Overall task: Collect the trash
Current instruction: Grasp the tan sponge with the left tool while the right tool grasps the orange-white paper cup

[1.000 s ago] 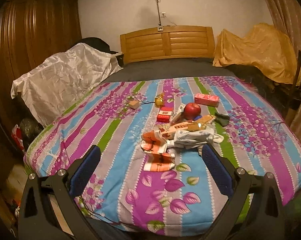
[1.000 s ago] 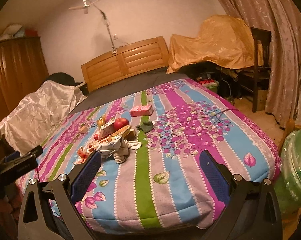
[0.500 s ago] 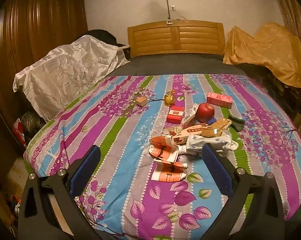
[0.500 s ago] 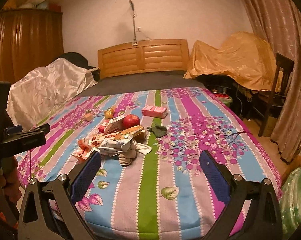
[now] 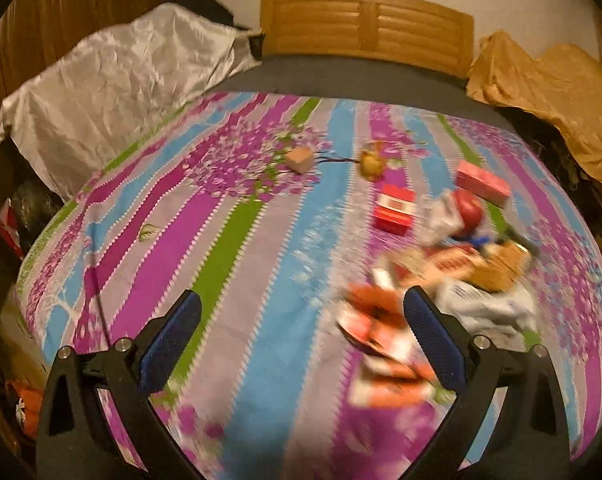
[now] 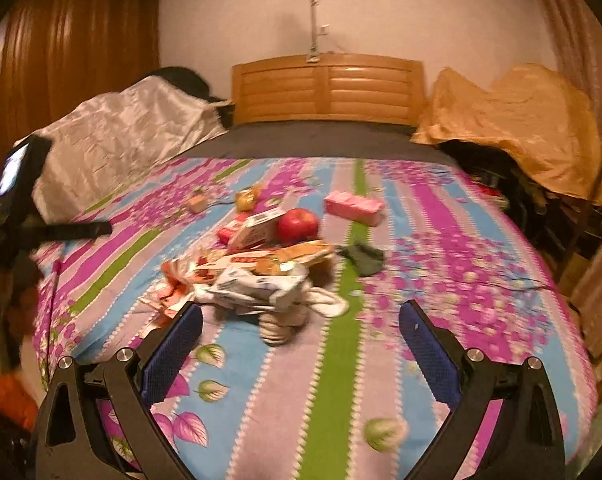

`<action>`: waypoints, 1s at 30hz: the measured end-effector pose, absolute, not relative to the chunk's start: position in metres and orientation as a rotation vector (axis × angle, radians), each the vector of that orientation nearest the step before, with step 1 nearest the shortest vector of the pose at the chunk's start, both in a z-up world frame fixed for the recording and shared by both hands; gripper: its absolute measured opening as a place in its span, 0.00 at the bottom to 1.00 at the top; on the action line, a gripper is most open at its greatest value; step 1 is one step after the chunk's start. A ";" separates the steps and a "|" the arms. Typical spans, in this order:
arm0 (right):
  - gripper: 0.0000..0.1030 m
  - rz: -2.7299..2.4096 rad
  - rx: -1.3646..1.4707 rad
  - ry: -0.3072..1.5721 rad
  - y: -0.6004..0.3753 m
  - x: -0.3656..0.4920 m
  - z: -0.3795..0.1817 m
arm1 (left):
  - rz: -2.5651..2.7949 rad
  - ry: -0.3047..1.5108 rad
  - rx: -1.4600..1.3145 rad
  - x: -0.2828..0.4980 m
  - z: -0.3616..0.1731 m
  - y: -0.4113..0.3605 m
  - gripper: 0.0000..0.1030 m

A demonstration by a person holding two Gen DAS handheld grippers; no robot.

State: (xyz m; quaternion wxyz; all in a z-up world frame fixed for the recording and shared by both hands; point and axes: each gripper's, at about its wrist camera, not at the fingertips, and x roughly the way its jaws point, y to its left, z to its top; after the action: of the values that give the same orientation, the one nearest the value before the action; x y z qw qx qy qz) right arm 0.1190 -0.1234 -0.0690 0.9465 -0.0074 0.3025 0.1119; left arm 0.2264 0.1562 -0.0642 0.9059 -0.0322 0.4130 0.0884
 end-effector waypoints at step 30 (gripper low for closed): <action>0.85 0.643 -0.082 0.745 -0.019 0.199 -0.149 | 0.142 0.872 -0.024 0.522 -0.173 0.204 0.39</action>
State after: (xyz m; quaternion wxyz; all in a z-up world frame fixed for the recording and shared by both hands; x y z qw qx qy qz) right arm 0.1991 -0.0195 -0.1494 0.8805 -0.0392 0.3576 0.3087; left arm 0.5219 0.2040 -0.1727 0.9040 -0.0117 0.4219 0.0689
